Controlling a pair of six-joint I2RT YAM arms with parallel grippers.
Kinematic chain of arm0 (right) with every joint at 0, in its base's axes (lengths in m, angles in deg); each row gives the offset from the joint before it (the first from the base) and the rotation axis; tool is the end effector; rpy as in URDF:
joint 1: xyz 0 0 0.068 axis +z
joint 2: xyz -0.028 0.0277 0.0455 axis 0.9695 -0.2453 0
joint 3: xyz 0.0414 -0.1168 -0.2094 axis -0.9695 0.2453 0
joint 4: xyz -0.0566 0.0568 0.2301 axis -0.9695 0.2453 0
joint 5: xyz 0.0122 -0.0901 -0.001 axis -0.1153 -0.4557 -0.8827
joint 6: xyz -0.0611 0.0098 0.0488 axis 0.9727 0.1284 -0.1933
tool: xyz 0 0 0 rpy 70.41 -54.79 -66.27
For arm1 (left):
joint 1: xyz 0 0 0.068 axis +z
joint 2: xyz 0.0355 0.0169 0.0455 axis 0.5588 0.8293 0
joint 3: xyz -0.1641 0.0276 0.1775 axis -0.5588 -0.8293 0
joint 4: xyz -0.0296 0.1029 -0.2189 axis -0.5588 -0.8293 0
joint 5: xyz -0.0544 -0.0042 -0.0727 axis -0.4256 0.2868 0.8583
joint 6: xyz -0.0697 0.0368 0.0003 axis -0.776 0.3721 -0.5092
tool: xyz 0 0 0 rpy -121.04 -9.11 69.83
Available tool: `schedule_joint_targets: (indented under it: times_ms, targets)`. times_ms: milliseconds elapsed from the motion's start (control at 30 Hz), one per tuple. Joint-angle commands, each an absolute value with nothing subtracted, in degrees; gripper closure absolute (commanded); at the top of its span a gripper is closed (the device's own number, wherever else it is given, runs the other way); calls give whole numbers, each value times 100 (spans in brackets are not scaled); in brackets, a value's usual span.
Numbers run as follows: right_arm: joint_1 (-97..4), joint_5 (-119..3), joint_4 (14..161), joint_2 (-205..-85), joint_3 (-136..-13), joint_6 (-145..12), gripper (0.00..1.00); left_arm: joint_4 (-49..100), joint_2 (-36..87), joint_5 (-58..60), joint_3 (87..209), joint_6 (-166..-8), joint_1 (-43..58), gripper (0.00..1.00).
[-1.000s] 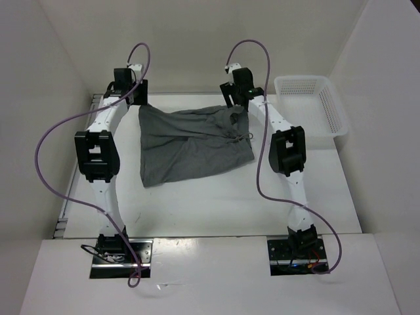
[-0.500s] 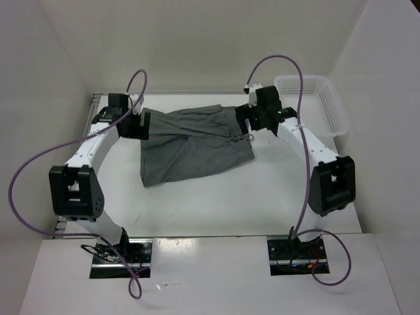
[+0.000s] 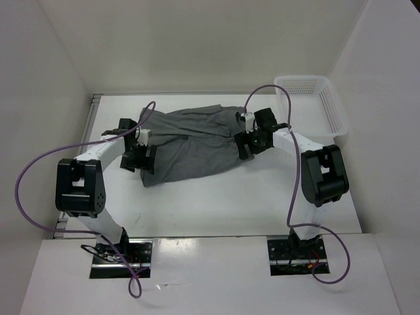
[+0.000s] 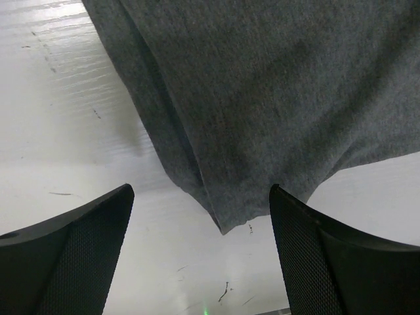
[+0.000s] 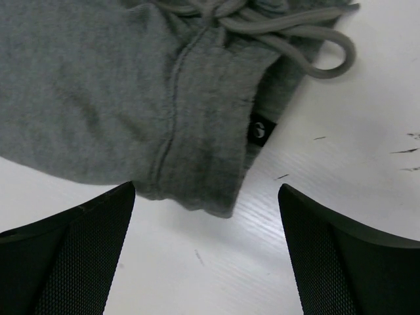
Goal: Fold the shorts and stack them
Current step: Flatten the shorts out
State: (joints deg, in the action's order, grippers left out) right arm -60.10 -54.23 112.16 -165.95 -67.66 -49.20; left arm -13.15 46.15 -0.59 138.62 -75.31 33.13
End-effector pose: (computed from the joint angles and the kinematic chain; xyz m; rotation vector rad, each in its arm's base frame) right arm 0.3470 0.1116 0.1482 -0.6536 2.5038 0.2942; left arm 0.3138 -0.0124 0.1407 0.0445 2.7854 -0.1651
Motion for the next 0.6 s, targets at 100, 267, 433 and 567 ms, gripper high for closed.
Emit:
schedule_joint_targets:
  times_ms: [100,267,433,567]
  targets:
    - [-6200,-4946,10879,-16812,-6967,-4562,6,-1390,4919,424,13927,-7512,3336,12]
    - [-6200,-4585,10932,-16865,-6852,-4562,14,-1505,5085,547,13927,-7512,3283,24]
    - [-6200,-4506,10879,-17137,-6905,-4615,51,-1558,5437,687,13979,-7512,3283,49]
    - [-6200,-4559,10931,-17137,-7088,-4624,92,-1698,5648,1152,14120,-7512,3283,94]
